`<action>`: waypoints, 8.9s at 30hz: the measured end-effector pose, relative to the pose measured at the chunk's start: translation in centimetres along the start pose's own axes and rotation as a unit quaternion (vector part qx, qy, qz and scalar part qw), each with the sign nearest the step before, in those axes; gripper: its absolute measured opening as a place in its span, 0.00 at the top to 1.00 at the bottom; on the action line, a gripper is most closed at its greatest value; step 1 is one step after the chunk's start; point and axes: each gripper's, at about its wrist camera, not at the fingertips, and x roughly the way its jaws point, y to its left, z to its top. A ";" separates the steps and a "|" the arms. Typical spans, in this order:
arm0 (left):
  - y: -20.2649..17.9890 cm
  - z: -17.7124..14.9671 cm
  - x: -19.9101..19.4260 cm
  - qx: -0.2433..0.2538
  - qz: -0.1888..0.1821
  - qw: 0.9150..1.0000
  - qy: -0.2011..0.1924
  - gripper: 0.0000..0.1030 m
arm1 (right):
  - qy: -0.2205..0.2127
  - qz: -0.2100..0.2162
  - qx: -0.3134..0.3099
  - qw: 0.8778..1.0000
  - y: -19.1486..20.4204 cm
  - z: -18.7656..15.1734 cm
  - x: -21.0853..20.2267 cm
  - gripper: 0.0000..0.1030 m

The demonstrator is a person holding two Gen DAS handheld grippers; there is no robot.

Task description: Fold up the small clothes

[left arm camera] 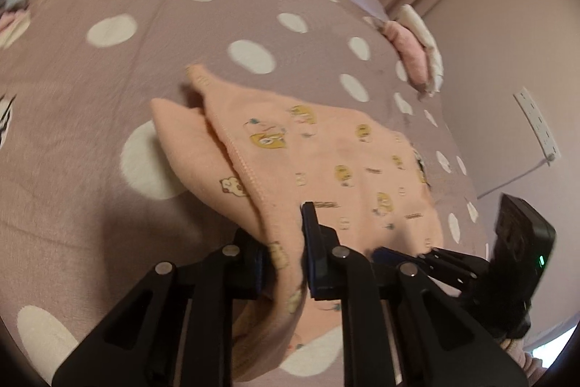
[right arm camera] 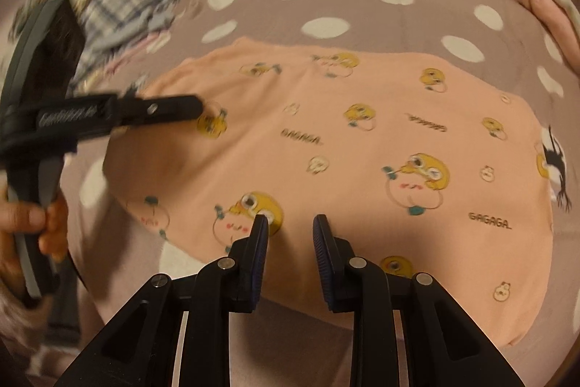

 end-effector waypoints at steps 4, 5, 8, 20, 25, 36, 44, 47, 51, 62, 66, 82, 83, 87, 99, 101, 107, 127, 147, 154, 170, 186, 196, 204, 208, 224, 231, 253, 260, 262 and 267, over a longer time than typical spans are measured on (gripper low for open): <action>-2.6 0.2 0.4 0.026 -0.013 1.000 0.005 0.85 | -0.015 0.025 0.055 0.998 -2.2 0.4 -0.5 0.72; -3.1 0.2 0.6 0.030 -0.016 0.999 0.006 0.84 | -0.019 0.031 0.067 0.997 -2.7 0.4 -0.7 0.72; -4.8 0.2 1.4 0.039 -0.025 0.999 0.014 0.83 | -0.032 0.055 0.113 0.992 -4.3 0.2 -1.1 0.72; -9.1 -1.7 6.6 0.089 -0.082 0.988 0.094 0.72 | -0.053 0.222 0.349 0.909 -12.0 -1.0 1.0 0.58; -9.5 -1.7 6.5 0.098 -0.099 0.985 0.102 0.69 | -0.046 0.256 0.362 0.895 -12.5 -1.5 1.2 0.53; -6.5 0.2 4.7 0.025 -0.116 0.991 0.061 0.68 | -0.073 0.324 0.341 0.879 -12.8 -1.4 0.3 0.32; -7.1 4.2 5.0 0.000 -0.139 0.990 0.018 0.68 | -0.067 0.273 0.264 0.923 -12.2 -1.2 -0.8 0.32; -6.7 4.4 4.6 -0.001 -0.139 0.990 0.013 0.68 | -0.044 0.249 0.246 0.936 -11.7 -0.9 -0.2 0.32; -5.5 3.3 3.9 0.005 -0.113 0.993 0.016 0.62 | -0.022 0.218 0.213 0.952 -10.4 0.4 0.7 0.32; -0.8 -1.2 0.8 -0.029 -0.078 0.996 0.024 0.57 | -0.029 0.143 0.160 0.976 -7.8 4.5 2.4 0.69; -0.5 -1.6 0.4 -0.038 -0.080 0.996 0.024 0.57 | -0.051 0.127 0.176 0.975 -8.3 5.3 1.5 0.88; -5.6 -1.7 3.2 0.018 -0.110 0.992 0.057 0.57 | -0.115 0.060 0.250 0.959 -17.8 2.6 -4.0 0.90; -6.0 -1.6 3.4 0.022 -0.109 0.992 0.059 0.57 | -0.111 0.057 0.254 0.959 -18.2 2.3 -3.7 0.90; -7.3 -1.3 4.3 0.033 -0.111 0.991 0.067 0.57 | -0.099 0.059 0.268 0.957 -19.1 1.8 -2.7 0.90; -9.5 -1.0 5.7 0.057 -0.114 0.989 0.077 0.57 | -0.106 -0.039 0.249 0.962 -20.2 2.5 -4.5 0.73; -9.8 -0.7 5.9 0.064 -0.114 0.988 0.076 0.57 | -0.133 -0.066 0.237 0.960 -19.8 1.9 -6.1 0.73; -11.4 1.3 6.9 0.084 -0.116 0.988 0.062 0.57 | -0.152 -0.026 0.165 0.974 -16.4 -0.6 -9.0 0.73; -10.4 3.7 12.9 0.059 -0.056 0.993 0.086 0.59 | -0.079 -0.033 0.105 0.991 -12.9 -5.8 -5.8 0.97; -12.4 -3.9 7.7 0.146 -0.066 0.983 0.095 0.58 | -0.126 -0.047 0.129 0.983 -14.0 -1.0 -7.5 1.00; -11.5 -5.9 8.1 0.140 -0.075 0.981 0.111 0.58 | -0.059 -0.076 0.136 0.986 -14.9 1.2 -2.2 1.00; -10.5 -7.6 6.5 0.108 -0.086 0.986 0.089 0.58 | -0.070 -0.049 0.091 0.992 -10.3 -1.9 -6.0 1.00; -9.4 -8.5 5.1 0.083 -0.104 0.989 0.071 0.58 | 0.004 -0.095 0.100 0.991 -9.7 -4.0 -4.3 1.00; -8.2 -7.7 3.4 0.056 -0.117 0.991 0.044 0.58 | -0.013 -0.091 0.089 0.992 -8.1 -3.2 -4.9 1.00; -8.2 -7.4 3.8 0.059 -0.116 0.990 0.047 0.58 | -0.007 -0.059 0.083 0.995 -6.6 -3.2 -2.1 1.00; -8.3 -6.8 4.3 0.063 -0.110 0.991 0.051 0.58 | -0.005 -0.050 0.086 0.995 -6.7 -4.8 -2.0 1.00; -12.5 -0.9 9.9 0.152 -0.034 0.986 0.052 0.56 | -0.059 -0.076 0.127 0.987 -11.4 -5.2 -6.1 1.00; -12.4 -0.3 11.2 0.158 -0.019 0.985 0.066 0.56 | -0.052 -0.052 0.151 0.986 -12.4 -6.8 -5.9 1.00; -8.6 -1.4 8.9 0.043 -0.047 0.993 0.099 0.25 | -0.069 0.070 0.300 0.949 -19.0 -4.8 -4.5 0.40; -10.0 -1.3 10.4 0.061 -0.059 0.990 0.112 0.25 | -0.062 0.094 0.281 0.953 -18.9 -3.3 -3.2 0.40; -10.2 -1.2 10.7 0.062 -0.058 0.990 0.112 0.25 | -0.060 0.096 0.276 0.955 -18.8 -2.8 -2.9 0.40; -10.4 -0.9 11.3 0.063 -0.062 0.989 0.115 0.23 | -0.060 0.101 0.266 0.957 -18.6 -2.2 -2.3 0.40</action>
